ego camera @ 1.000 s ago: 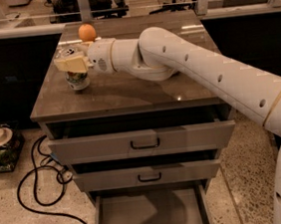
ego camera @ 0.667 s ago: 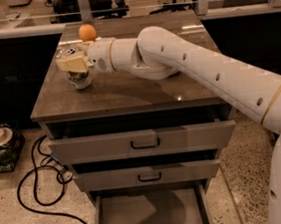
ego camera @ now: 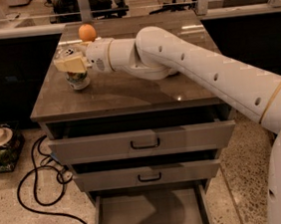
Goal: Pick 7up can from bottom drawer and place on counter
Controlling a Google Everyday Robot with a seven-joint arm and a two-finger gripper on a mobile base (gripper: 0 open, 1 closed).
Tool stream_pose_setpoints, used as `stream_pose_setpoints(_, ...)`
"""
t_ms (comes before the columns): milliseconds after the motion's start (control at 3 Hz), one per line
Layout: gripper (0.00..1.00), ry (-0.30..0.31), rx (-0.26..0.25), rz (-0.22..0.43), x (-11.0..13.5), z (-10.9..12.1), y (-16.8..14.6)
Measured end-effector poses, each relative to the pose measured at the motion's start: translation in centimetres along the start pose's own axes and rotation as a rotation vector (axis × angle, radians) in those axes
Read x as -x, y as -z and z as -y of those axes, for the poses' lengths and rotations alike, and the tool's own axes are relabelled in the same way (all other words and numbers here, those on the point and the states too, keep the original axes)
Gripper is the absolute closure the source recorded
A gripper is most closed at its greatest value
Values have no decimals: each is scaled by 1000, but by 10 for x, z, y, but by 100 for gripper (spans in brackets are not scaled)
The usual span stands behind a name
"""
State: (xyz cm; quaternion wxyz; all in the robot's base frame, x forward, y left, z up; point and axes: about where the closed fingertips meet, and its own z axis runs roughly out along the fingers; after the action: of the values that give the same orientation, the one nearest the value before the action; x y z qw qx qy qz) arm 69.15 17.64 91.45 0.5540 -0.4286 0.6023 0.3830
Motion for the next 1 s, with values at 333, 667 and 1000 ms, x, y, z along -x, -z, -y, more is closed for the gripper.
stream_pose_setpoints(333,38,0,4,0,0,-2,-2)
stream_pose_setpoints(667,14,0,8,1,1,-4,-4)
stream_pose_setpoints(1000,0,0,13,1,1,-6,-6)
